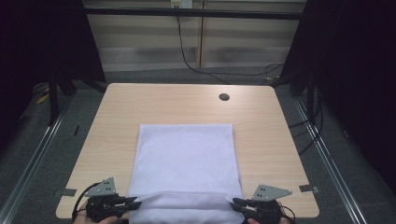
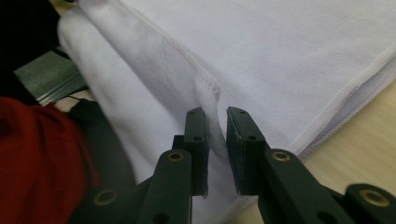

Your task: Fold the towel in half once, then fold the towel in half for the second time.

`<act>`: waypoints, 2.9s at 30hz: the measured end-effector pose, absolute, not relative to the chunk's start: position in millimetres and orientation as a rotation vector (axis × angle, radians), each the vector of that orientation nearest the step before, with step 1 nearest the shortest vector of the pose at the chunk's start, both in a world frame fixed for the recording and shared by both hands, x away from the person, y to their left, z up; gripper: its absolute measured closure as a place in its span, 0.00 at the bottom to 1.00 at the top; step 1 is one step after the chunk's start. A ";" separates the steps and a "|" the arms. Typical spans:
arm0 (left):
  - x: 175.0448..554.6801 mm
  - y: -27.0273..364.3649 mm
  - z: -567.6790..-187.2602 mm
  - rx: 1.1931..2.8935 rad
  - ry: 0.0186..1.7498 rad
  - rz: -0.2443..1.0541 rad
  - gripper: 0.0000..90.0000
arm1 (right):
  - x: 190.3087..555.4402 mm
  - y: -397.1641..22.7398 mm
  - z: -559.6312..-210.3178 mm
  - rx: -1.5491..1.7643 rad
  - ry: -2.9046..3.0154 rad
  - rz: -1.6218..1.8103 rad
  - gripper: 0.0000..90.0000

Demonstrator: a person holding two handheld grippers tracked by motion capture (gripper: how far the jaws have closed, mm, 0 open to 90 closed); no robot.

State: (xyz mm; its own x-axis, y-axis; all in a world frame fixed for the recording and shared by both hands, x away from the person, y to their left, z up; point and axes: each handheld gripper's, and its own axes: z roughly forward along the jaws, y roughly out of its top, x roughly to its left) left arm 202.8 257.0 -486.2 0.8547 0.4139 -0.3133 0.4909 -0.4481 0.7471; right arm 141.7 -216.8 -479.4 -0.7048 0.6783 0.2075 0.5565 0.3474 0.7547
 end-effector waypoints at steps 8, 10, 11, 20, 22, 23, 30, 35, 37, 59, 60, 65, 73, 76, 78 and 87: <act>190.0 257.1 -471.9 2.039 0.551 -0.152 0.69 | 129.8 -229.0 -463.3 1.141 2.360 1.353 0.67; 198.0 256.2 -469.4 2.024 0.577 -0.152 0.65 | 140.2 -231.0 -463.6 1.142 2.338 1.343 0.67; 203.7 255.8 -467.6 2.010 0.584 -0.145 0.63 | 154.9 -231.5 -465.3 1.167 2.320 1.359 0.65; 279.6 238.8 -467.4 2.001 0.691 -0.056 0.63 | 220.2 -217.0 -479.0 1.151 2.384 1.288 0.64; 298.9 233.4 -474.4 2.025 0.747 -0.025 0.63 | 239.4 -214.0 -481.4 1.163 2.370 1.270 0.62; 307.6 231.7 -477.8 2.022 0.772 -0.016 0.63 | 248.8 -212.4 -482.3 1.184 2.368 1.273 0.62; 338.9 233.1 -502.1 2.048 0.910 0.049 0.65 | 299.5 -200.4 -497.7 1.251 2.355 1.174 0.57; 332.6 234.8 -506.4 2.056 0.880 0.056 0.65 | 291.1 -205.4 -502.7 1.270 2.399 1.162 0.56; 327.0 233.6 -506.7 2.065 0.855 0.060 0.65 | 287.5 -205.9 -502.0 1.268 2.404 1.151 0.56; 287.7 233.7 -504.3 2.097 0.791 -0.028 0.66 | 232.5 -219.1 -498.3 1.226 2.481 1.155 0.56; 286.9 233.7 -503.8 2.101 0.795 -0.035 0.66 | 232.5 -219.1 -498.3 1.226 2.481 1.155 0.56; 274.1 232.3 -501.3 2.123 0.786 -0.042 0.65 | 223.3 -219.2 -497.7 1.216 2.495 1.159 0.56; 266.1 238.4 -488.6 2.105 0.757 -0.020 0.59 | 213.1 -220.1 -490.6 1.205 2.498 1.160 0.52; 281.4 244.6 -476.3 2.053 0.768 0.035 0.57 | 223.0 -227.8 -479.2 1.215 2.416 1.207 0.52; 298.0 248.9 -468.7 2.024 0.789 0.064 0.56 | 234.4 -232.8 -471.0 1.215 2.365 1.236 0.53; 361.3 246.4 -475.4 1.981 0.919 0.128 0.50 | 308.0 -239.1 -465.5 1.248 2.289 1.231 0.52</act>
State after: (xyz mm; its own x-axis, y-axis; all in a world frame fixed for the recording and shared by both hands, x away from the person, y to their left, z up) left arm 361.3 246.4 -475.4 0.7163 0.6481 -0.2586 0.5523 -0.3001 0.7778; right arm 308.0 -239.1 -465.5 -0.5984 0.7850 0.1606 0.5669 0.2731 0.7772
